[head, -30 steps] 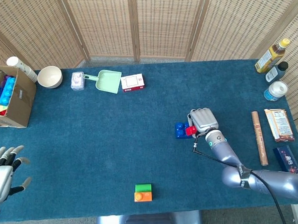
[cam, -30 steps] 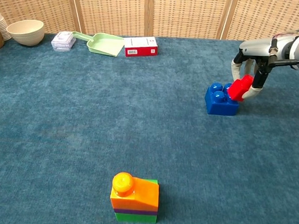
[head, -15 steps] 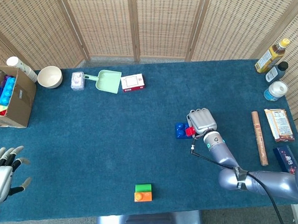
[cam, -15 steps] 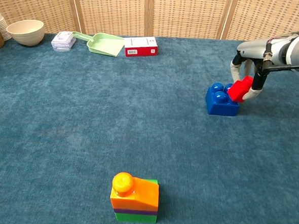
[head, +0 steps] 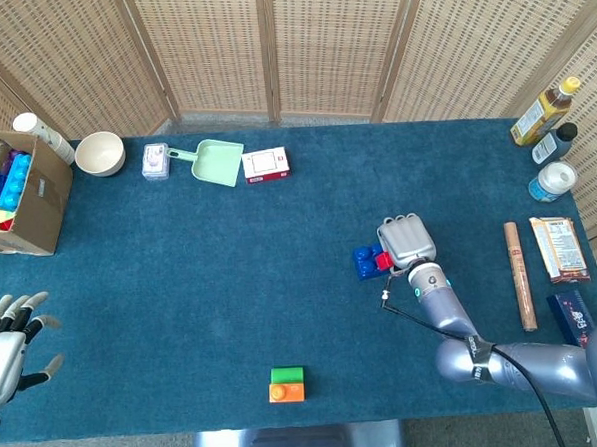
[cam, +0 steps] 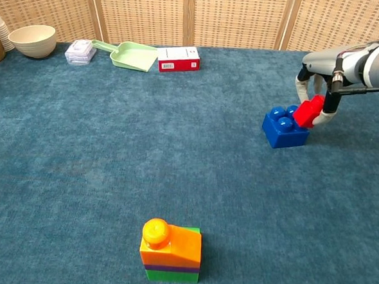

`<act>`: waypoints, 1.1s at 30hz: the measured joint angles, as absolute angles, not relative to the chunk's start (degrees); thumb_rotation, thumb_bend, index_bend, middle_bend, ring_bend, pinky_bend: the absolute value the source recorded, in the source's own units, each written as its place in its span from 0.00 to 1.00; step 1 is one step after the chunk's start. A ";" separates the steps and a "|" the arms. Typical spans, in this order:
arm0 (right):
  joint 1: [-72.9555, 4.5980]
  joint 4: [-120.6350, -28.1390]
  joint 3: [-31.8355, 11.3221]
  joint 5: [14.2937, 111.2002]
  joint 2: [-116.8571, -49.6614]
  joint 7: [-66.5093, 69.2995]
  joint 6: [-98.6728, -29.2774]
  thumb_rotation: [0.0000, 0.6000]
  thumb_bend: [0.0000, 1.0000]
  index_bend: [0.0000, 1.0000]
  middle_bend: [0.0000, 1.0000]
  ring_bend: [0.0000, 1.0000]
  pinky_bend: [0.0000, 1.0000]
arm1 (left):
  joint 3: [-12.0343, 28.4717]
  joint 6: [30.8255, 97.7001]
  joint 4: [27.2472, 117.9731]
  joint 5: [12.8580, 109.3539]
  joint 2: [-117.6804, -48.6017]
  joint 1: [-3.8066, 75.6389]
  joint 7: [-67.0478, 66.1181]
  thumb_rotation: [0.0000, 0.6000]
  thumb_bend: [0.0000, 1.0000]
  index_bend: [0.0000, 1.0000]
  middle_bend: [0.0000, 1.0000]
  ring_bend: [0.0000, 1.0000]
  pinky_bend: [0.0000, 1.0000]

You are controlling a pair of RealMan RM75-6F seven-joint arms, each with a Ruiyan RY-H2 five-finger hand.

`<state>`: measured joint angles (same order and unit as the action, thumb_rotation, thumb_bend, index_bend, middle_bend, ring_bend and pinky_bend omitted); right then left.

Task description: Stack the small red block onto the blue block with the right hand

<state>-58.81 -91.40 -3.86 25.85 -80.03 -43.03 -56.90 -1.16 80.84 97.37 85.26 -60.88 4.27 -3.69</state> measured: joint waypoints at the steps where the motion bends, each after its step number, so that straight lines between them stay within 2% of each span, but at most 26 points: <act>1: -58.78 -91.52 -3.84 25.89 -80.13 -43.26 -57.12 1.00 0.19 0.61 0.31 0.32 0.33 | -1.18 80.84 97.30 85.26 -60.91 4.26 -3.63 1.00 0.31 0.37 0.15 0.14 0.00; 22: -58.48 -92.42 -3.27 27.08 -82.31 -48.78 -61.15 1.00 0.19 0.61 0.31 0.32 0.33 | -1.54 81.08 95.43 85.50 -61.59 3.76 -1.51 1.00 0.31 0.37 0.15 0.14 0.00; 33: -58.42 -90.70 -3.77 25.90 -83.78 -50.39 -60.83 1.00 0.19 0.61 0.31 0.32 0.33 | -1.74 81.22 94.55 85.51 -61.82 3.40 -0.54 1.00 0.31 0.37 0.15 0.14 0.00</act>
